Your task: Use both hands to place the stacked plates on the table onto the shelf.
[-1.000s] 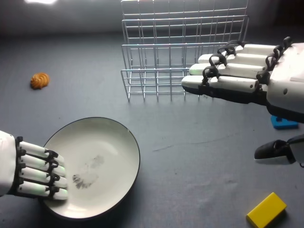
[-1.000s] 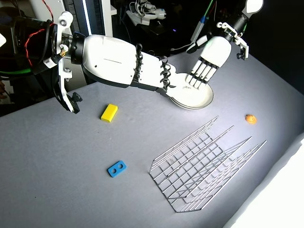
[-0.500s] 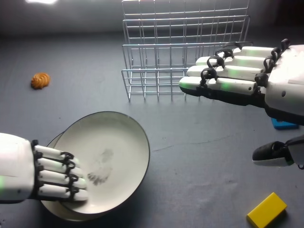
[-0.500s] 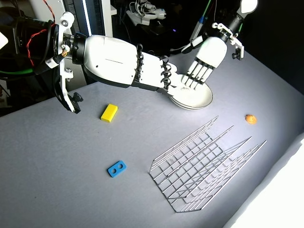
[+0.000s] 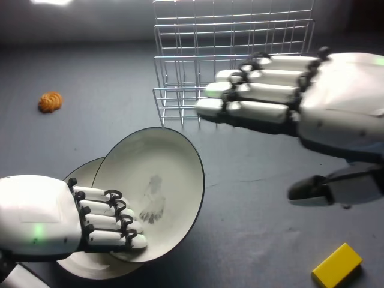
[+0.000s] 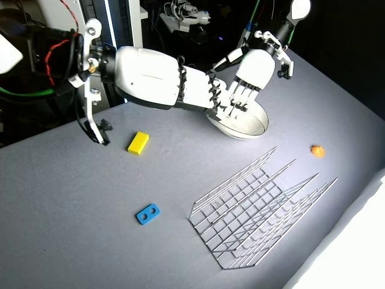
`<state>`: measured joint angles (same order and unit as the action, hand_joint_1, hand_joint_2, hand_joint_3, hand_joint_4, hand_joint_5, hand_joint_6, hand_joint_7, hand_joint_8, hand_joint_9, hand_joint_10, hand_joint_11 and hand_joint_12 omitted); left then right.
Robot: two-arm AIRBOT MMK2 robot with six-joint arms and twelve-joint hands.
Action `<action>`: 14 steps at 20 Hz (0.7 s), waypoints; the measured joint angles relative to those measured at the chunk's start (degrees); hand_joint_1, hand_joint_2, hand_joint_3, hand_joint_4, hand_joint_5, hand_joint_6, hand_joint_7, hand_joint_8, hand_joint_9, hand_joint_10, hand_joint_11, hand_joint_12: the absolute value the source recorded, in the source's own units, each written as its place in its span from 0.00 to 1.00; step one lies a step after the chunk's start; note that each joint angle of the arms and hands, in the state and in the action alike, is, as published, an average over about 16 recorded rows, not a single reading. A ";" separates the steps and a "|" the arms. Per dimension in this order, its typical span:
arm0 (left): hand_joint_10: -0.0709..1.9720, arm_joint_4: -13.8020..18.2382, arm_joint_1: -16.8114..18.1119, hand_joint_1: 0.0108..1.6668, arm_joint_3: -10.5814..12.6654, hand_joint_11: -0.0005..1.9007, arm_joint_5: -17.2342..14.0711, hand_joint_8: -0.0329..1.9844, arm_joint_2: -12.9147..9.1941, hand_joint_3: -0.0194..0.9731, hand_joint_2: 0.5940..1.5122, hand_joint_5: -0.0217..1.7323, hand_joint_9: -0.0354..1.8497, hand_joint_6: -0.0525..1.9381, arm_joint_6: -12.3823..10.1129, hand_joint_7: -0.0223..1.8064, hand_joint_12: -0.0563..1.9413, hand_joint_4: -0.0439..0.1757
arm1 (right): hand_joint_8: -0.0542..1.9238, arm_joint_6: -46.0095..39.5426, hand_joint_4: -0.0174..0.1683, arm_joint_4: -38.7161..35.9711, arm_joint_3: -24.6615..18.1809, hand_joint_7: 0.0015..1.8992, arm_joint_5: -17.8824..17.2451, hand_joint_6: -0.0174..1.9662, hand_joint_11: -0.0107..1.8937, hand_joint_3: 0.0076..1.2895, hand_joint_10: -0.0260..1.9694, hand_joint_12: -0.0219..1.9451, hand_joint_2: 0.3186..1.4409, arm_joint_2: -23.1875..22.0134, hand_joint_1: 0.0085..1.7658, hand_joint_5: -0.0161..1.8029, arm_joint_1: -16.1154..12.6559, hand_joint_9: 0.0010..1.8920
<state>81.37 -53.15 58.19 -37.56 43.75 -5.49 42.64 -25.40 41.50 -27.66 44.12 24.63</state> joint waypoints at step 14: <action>0.04 -5.49 0.08 0.00 -2.14 0.01 3.18 0.01 0.66 0.03 0.47 0.06 0.06 0.02 0.00 0.05 0.13 0.18 | 0.03 23.93 0.12 7.69 10.30 0.01 -1.60 0.02 0.01 0.01 0.02 0.28 0.59 17.56 0.64 0.02 3.48 0.01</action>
<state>75.89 -53.07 56.04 -34.38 44.41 -5.49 66.57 -17.71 51.80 -29.26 61.68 28.11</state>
